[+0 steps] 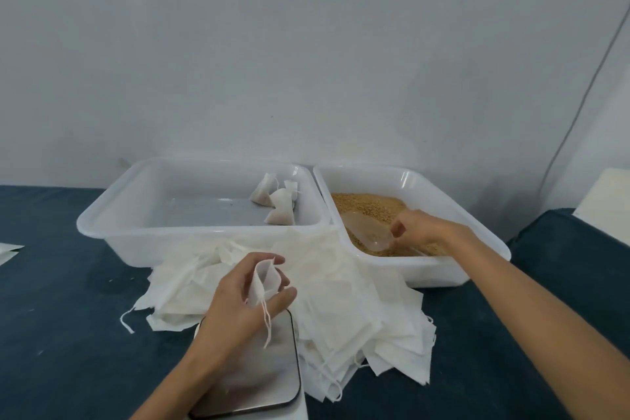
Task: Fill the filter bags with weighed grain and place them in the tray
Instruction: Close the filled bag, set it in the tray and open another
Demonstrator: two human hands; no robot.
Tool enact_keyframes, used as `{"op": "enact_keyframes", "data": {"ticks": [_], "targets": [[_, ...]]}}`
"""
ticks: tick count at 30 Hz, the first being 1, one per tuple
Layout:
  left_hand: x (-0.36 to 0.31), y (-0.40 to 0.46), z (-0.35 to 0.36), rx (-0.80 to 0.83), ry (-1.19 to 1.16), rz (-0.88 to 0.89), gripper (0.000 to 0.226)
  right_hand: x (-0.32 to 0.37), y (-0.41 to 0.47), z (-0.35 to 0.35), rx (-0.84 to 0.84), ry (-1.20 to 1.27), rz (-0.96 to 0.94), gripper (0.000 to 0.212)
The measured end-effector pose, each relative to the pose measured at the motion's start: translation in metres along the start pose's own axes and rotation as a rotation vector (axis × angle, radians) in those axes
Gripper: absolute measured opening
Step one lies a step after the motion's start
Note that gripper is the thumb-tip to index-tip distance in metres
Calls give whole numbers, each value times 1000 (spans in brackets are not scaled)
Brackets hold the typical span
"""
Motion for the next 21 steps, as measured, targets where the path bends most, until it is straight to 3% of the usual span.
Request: {"op": "enact_keyframes", "data": {"ticks": [4, 8, 11, 13, 16, 21], "targets": [[0, -1, 0, -14, -29, -13, 38, -5, -2, 1, -81, -38, 22, 36], [-2, -2, 2, 0, -66, -27, 30, -17, -8, -15, -263, -119, 49, 22], [-8, -1, 0, -15, -164, -54, 32, -29, -17, -27, -368, -327, 105, 6], [-12, -1, 0, -14, -200, -68, 38, -36, -20, -29, -405, -475, 145, 21], [-14, -3, 2, 13, -198, -79, 40, -38, -21, -27, -411, -581, 142, 25], [-14, -4, 2, 27, -183, -90, 39, -18, -17, -12, -393, -512, 19, 26]]}}
Point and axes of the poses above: each hand's wrist, its own y-axis towards the middle knuckle, its own z-axis out of the palm, x = y × z, the point moved 3 cm from there along y, towards the middle knuckle, and after that the axes turned 1 degree about -y, right-handed, at the moved point
